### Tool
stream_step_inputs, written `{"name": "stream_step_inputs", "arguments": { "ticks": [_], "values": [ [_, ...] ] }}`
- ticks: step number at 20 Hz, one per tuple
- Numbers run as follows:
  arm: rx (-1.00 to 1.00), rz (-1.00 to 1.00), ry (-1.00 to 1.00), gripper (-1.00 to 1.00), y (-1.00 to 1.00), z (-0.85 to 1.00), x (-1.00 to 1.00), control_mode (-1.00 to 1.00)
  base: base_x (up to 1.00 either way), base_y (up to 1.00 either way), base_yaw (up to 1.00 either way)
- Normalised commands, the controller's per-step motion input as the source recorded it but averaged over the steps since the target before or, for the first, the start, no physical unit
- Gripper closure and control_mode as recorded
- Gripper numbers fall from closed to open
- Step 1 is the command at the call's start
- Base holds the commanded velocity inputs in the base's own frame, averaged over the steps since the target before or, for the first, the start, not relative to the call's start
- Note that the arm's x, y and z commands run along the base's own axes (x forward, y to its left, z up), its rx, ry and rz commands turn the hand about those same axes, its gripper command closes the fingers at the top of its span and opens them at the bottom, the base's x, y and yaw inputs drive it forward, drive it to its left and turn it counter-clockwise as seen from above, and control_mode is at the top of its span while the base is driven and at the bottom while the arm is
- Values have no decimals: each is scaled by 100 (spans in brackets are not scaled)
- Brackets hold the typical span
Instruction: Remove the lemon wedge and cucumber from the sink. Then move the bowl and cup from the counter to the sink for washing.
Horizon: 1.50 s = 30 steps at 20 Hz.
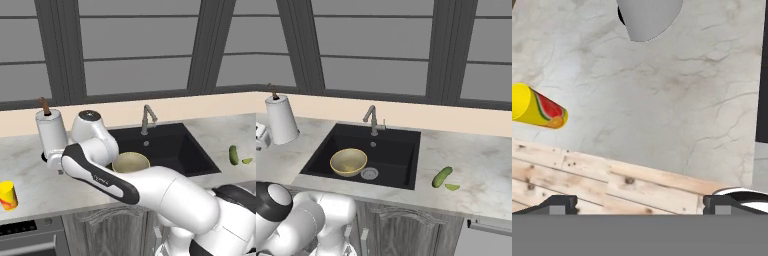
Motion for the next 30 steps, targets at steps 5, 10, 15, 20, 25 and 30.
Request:
{"name": "stream_step_inputs", "arguments": {
  "ticks": [5, 10, 15, 20, 25, 30],
  "values": [
    [2, 0, 0, -100, 29, 6, 0, -100, 0, 0, 0],
    [3, 0, 0, -100, 29, 2, 0, -100, 0, 0, 0],
    [1, 0, -1, -100, 28, 0, 0, -100, 0, 0, 0],
    [0, 0, 0, -100, 27, 0, 0, -100, 0, 0, 0],
    [1, -4, 0, -100, 26, 0, 7, -100, 0, 0, 0],
    [1, -2, 0, -100, 26, -2, 6, -100, 0, 0, 0]
  ]
}}
